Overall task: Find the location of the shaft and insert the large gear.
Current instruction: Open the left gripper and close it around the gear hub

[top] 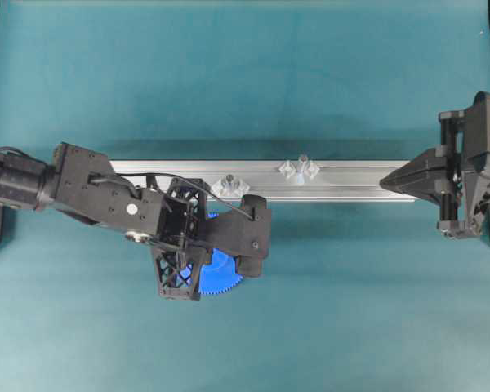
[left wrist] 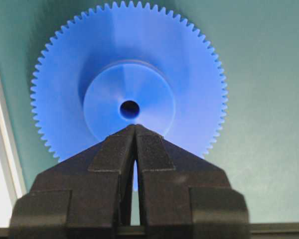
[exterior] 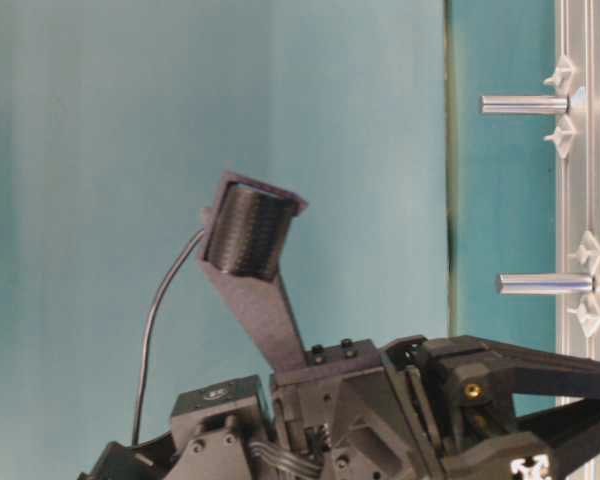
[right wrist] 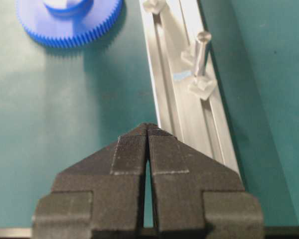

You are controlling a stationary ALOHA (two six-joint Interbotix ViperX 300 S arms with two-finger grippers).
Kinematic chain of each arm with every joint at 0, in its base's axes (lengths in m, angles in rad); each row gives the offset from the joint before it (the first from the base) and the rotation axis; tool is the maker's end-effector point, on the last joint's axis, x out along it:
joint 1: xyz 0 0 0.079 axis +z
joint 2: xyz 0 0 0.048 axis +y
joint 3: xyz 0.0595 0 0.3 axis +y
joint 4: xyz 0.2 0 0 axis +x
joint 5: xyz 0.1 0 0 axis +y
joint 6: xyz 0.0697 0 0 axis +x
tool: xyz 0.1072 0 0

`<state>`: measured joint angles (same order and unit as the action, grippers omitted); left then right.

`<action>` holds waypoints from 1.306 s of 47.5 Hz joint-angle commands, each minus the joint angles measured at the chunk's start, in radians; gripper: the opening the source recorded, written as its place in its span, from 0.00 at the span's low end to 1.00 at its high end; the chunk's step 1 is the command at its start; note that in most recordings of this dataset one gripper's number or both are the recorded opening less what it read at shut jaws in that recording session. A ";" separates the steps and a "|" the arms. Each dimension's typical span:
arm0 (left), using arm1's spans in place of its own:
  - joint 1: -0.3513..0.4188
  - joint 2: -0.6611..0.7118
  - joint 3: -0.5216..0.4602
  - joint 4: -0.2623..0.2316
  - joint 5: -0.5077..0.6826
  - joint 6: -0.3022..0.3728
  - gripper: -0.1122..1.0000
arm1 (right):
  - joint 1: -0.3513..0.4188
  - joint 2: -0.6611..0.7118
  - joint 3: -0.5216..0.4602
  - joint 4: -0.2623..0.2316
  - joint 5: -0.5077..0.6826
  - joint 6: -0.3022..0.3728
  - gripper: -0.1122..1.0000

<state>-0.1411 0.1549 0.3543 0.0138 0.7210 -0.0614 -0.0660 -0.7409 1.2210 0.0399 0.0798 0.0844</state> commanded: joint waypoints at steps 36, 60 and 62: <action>-0.005 0.012 -0.025 0.003 -0.041 0.002 0.51 | -0.002 0.003 0.006 0.000 -0.044 0.011 0.09; 0.008 0.031 -0.034 0.003 -0.041 -0.002 0.95 | -0.002 0.000 0.006 0.000 -0.043 0.011 0.09; 0.012 0.031 -0.032 0.003 -0.041 -0.002 0.95 | -0.002 -0.002 0.006 0.000 -0.043 0.012 0.09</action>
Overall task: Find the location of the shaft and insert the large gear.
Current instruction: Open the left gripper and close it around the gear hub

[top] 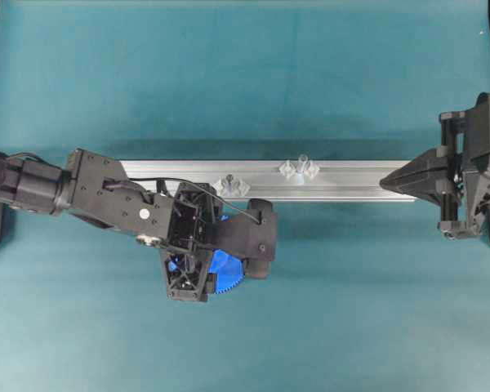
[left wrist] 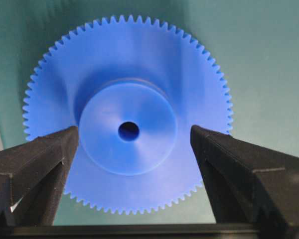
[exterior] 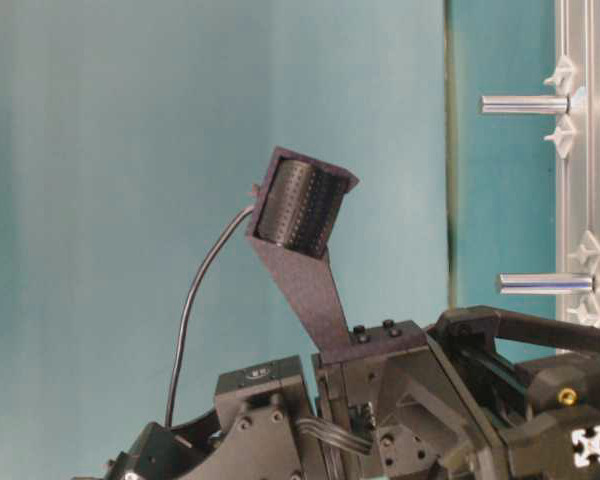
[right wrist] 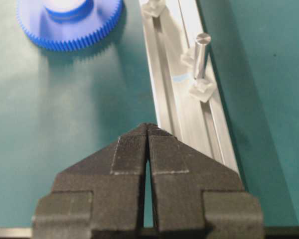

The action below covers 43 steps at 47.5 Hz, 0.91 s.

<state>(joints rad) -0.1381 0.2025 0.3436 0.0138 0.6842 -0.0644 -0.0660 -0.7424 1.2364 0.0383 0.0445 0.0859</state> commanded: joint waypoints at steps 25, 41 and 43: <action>0.011 0.006 -0.038 0.003 0.003 0.003 0.95 | -0.002 -0.003 -0.003 0.002 -0.009 0.011 0.09; 0.011 0.028 -0.038 0.003 0.005 0.003 0.95 | -0.002 -0.003 0.000 0.002 -0.009 0.011 0.09; 0.011 0.032 -0.038 0.002 0.005 0.003 0.95 | -0.002 -0.003 0.000 0.002 -0.009 0.011 0.09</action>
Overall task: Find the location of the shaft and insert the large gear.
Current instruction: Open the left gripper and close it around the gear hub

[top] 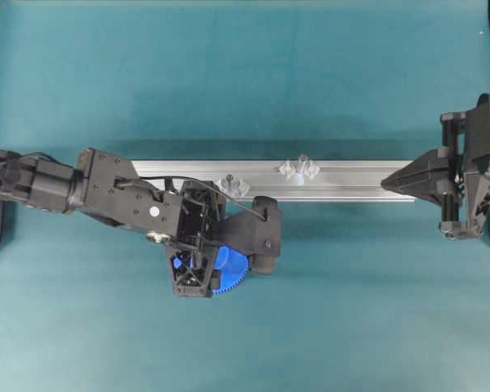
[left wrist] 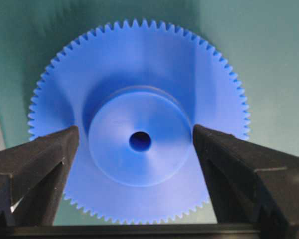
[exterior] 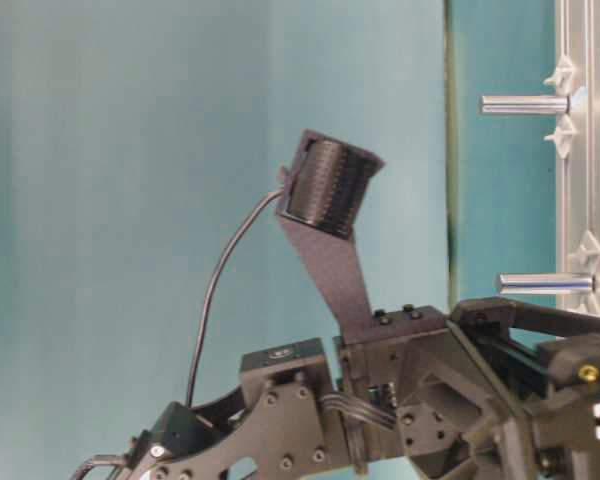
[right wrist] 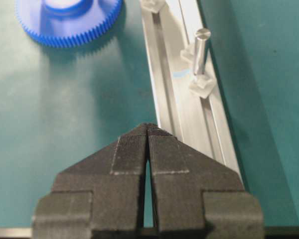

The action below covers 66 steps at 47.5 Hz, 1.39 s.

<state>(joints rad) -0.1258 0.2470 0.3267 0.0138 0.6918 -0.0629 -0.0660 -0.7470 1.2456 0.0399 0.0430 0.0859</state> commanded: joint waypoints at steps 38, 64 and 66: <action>-0.002 0.005 -0.005 0.003 -0.008 0.000 0.95 | -0.002 0.002 -0.009 0.000 -0.008 0.012 0.09; -0.002 0.009 -0.014 0.005 0.038 0.011 0.73 | -0.002 0.002 -0.011 0.000 -0.008 0.021 0.09; -0.002 0.009 -0.012 0.005 0.043 0.011 0.73 | -0.002 0.002 -0.011 0.000 -0.008 0.021 0.09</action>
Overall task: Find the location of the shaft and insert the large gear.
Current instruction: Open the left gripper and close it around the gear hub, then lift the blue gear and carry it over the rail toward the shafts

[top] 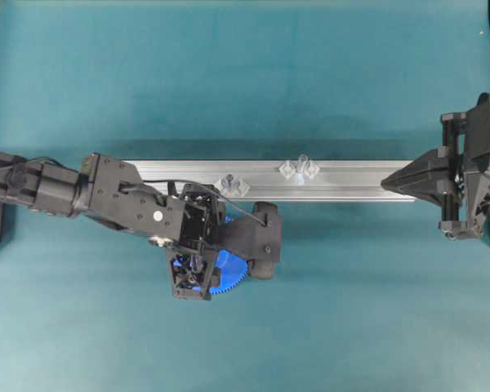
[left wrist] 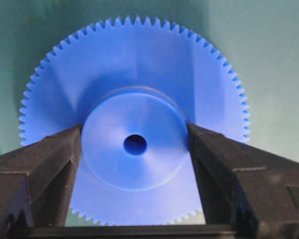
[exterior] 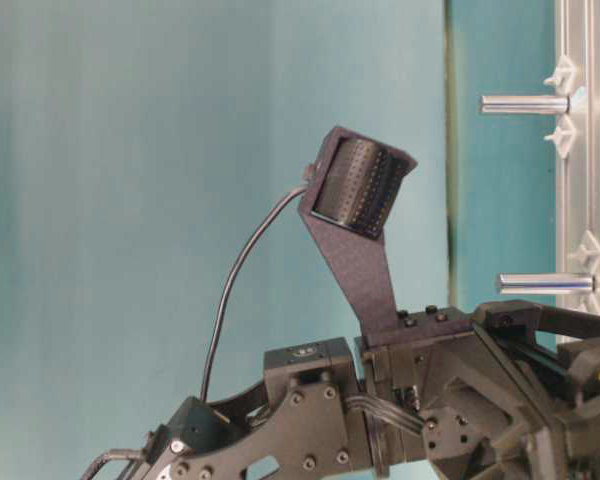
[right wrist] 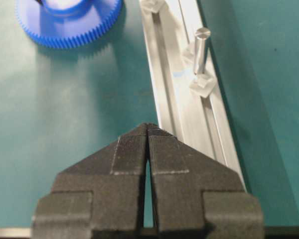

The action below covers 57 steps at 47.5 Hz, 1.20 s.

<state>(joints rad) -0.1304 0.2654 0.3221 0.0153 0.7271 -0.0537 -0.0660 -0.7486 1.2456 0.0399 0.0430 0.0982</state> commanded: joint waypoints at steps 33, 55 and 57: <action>0.003 -0.012 -0.017 0.003 0.008 0.005 0.73 | -0.002 0.003 -0.012 0.002 -0.008 0.009 0.09; 0.003 -0.029 -0.063 0.003 0.021 0.006 0.73 | -0.002 0.003 -0.012 0.000 -0.008 0.009 0.09; 0.003 -0.031 -0.069 0.005 0.026 0.006 0.73 | -0.002 0.003 -0.014 0.000 -0.008 0.009 0.09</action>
<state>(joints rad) -0.1273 0.2669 0.2884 0.0153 0.7486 -0.0522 -0.0660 -0.7486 1.2456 0.0399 0.0430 0.0982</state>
